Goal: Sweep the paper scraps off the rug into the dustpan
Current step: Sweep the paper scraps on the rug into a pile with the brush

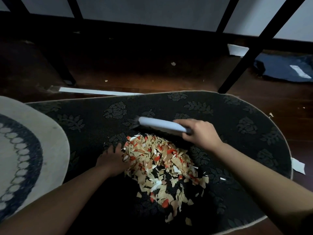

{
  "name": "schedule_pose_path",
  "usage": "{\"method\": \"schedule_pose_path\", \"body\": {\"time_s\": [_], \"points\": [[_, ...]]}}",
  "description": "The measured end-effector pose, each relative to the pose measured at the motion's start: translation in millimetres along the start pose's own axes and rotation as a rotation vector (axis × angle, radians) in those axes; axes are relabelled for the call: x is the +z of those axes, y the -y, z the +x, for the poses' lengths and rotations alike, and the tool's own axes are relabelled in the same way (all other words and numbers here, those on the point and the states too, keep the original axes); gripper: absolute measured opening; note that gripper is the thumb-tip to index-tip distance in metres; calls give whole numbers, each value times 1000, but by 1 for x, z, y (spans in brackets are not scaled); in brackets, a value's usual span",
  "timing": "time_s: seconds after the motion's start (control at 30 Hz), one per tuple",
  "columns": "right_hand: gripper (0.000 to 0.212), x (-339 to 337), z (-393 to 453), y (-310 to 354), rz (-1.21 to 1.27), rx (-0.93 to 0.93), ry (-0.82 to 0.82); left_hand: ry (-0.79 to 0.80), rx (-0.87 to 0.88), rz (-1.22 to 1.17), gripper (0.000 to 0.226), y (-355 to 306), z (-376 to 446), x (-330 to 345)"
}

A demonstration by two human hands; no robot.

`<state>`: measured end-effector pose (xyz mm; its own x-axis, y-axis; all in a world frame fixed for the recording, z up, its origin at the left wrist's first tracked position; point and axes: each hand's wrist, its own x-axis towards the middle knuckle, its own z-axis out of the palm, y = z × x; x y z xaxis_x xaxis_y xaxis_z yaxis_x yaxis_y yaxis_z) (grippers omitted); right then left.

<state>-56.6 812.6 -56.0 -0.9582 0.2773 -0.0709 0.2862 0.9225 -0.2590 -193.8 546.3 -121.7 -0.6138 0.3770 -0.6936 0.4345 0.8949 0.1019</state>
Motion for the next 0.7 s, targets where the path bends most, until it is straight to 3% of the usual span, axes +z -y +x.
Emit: {"method": "schedule_pose_path", "body": {"time_s": [0.2, 0.4, 0.6, 0.7], "points": [[51, -24, -7, -19, 55, 103, -167, 1, 3, -16, 96, 1, 0, -1], [48, -4, 4, -35, -9, 342, -91, -6, 10, -21, 97, 1, 1, -1], [45, 22, 9, -1, -63, 121, 80, 6, 2, -18, 98, 3, 3, 1], [47, 18, 8, 1, -68, 53, 80, 0, 1, -23, 97, 3, 2, 1]]}}
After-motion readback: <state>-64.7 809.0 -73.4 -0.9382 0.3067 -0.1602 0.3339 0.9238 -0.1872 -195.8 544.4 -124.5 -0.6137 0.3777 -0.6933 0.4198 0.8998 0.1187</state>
